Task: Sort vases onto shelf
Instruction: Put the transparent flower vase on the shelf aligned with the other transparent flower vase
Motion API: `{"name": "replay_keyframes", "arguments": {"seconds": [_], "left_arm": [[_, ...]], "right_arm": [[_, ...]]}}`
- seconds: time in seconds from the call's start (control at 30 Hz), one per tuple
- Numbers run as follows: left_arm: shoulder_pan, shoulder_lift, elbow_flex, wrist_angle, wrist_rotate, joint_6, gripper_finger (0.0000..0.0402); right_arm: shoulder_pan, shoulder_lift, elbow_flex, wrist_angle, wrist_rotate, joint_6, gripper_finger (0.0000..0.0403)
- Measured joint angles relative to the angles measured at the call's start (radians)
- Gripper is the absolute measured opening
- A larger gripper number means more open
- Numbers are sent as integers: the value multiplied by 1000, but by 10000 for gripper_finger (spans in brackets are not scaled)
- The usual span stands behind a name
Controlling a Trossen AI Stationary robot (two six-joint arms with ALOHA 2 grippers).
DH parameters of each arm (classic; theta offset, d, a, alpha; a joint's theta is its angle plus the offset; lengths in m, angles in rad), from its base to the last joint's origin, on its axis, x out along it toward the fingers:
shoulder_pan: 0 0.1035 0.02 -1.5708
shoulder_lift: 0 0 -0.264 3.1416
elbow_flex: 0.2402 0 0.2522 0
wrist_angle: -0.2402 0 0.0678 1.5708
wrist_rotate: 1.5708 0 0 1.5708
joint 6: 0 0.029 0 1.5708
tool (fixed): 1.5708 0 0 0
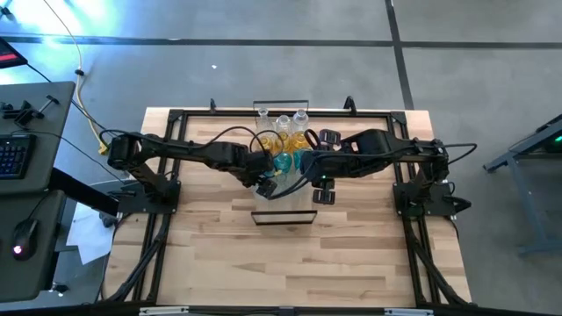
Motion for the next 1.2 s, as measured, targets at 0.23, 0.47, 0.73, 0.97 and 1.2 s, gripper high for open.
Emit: {"name": "replay_keyframes", "arguments": {"seconds": [0.23, 0.47, 0.73, 0.97, 1.2], "left_arm": [[8, 0, 45, -20, 13, 22, 260], [24, -1, 96, -70, -3, 60, 260], [26, -20, 98, -147, 5, 68, 260], [27, -60, 98, -135, -7, 60, 260], [27, -87, 98, -136, -14, 49, 260]], "right_arm": [[0, 0, 0, 0, 0, 0, 170], [0, 0, 0, 0, 0, 3, 170], [11, 0, 0, 0, -5, 19, 170], [13, 0, 0, 0, -5, 20, 170], [13, 0, 0, 0, -6, 27, 170]]}}
